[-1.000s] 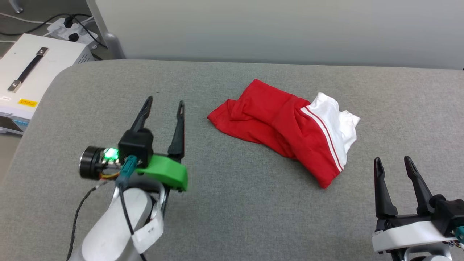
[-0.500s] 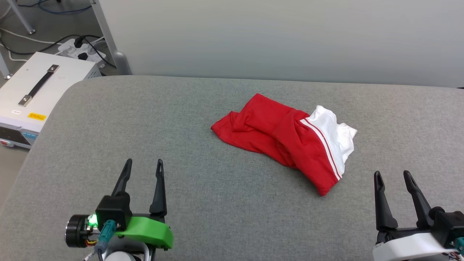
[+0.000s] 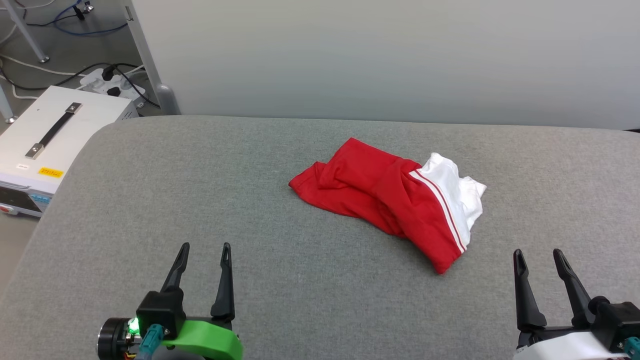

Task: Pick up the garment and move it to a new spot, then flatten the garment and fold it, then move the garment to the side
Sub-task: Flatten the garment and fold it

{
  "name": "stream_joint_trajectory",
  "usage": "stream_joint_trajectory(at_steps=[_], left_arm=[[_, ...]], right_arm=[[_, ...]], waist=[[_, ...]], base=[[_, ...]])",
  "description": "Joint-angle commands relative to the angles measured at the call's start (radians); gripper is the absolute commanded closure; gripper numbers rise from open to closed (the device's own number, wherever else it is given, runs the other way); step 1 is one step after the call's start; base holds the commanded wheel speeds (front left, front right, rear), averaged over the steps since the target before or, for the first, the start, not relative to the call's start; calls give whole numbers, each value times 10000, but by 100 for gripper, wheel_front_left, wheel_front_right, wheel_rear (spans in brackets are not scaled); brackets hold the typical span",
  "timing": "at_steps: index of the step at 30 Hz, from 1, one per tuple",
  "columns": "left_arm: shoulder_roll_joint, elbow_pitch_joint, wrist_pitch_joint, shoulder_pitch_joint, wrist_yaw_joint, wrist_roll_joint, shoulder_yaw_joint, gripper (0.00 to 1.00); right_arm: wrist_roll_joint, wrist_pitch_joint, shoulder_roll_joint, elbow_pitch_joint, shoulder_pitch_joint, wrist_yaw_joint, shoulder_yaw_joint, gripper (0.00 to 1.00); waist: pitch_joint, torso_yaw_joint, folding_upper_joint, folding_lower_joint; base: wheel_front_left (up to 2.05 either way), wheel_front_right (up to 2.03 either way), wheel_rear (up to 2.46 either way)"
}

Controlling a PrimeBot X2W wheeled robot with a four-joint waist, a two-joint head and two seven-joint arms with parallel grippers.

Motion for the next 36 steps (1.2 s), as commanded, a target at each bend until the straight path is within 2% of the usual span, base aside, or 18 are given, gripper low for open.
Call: stream_joint_trajectory(at_steps=[1, 17, 26, 29, 32, 36], left_arm=[[-83, -8, -58, 185, -96, 140, 92, 0], [-408, 250, -59, 273, -409, 564, 626, 0], [-470, 286, -59, 83, -462, 707, 724, 0], [-486, 273, -59, -41, -489, 725, 693, 0], [-500, 269, -59, -198, -514, 734, 671, 0], [-513, 274, -59, -363, -505, 720, 662, 0]], right_arm=[[77, -92, -16, 46, 182, -9, 11, 0], [44, -92, -16, 94, 118, -9, 10, 0], [-502, -92, -100, -483, -1512, -9, -578, 0], [-407, -92, -556, -222, -2406, -9, -633, 0], [-226, -92, -1416, 547, -3468, -9, -329, 0], [316, 332, -2774, 2380, -4922, -9, 808, 0]], waist=[[-13, -18, 0, 0], [42, -73, 0, 0], [336, -39, 0, 0], [548, 3, 0, 0], [773, 77, 0, 0], [1007, 186, 0, 0]], base=[[0, 0, 0], [0, 0, 0], [0, 0, 0], [0, 0, 0], [0, 0, 0], [0, 0, 0]])
